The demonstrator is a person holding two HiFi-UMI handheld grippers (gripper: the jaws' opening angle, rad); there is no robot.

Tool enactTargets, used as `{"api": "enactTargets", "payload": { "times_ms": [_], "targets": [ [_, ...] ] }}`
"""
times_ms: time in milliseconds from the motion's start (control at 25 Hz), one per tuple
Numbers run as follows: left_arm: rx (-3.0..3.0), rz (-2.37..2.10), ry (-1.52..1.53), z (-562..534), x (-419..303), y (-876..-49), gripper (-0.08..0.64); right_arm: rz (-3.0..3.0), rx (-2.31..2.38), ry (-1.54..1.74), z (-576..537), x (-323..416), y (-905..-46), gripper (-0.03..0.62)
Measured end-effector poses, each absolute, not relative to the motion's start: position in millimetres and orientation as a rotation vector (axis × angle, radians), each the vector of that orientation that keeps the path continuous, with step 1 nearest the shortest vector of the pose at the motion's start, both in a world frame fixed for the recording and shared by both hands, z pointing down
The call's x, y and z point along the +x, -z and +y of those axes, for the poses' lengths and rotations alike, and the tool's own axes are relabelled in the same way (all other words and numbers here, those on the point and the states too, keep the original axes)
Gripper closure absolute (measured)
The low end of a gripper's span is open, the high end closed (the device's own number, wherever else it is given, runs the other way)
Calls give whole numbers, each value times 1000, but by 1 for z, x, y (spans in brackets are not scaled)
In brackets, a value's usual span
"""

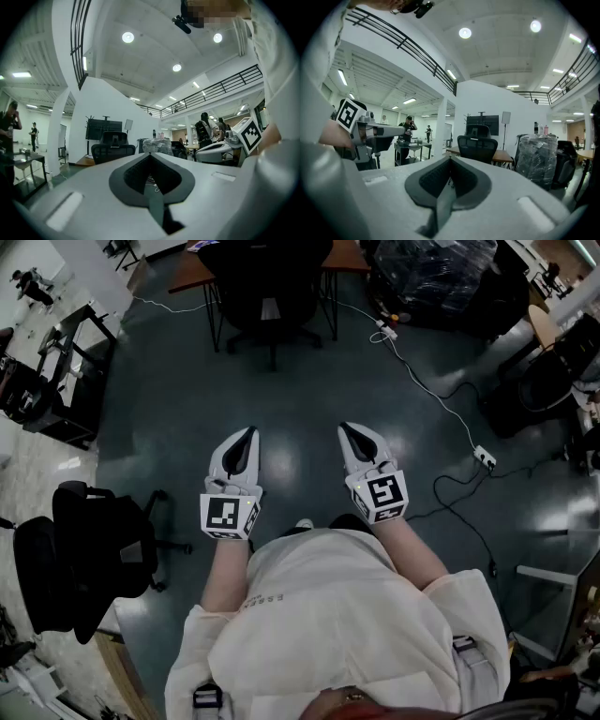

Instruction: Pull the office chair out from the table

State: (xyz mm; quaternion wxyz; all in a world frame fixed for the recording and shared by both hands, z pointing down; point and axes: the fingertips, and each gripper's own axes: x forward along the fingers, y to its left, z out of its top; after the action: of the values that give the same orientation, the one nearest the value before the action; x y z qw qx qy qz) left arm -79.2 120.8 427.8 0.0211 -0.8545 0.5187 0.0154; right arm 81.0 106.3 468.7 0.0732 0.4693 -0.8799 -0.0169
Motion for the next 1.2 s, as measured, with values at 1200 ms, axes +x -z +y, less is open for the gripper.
{"api": "enactTargets", "payload": {
  "times_ms": [1200],
  "targets": [
    [-2662, 1721, -74, 109, -101, -449, 543, -2585, 1473, 16, 93, 84, -481, 600]
  ]
}}
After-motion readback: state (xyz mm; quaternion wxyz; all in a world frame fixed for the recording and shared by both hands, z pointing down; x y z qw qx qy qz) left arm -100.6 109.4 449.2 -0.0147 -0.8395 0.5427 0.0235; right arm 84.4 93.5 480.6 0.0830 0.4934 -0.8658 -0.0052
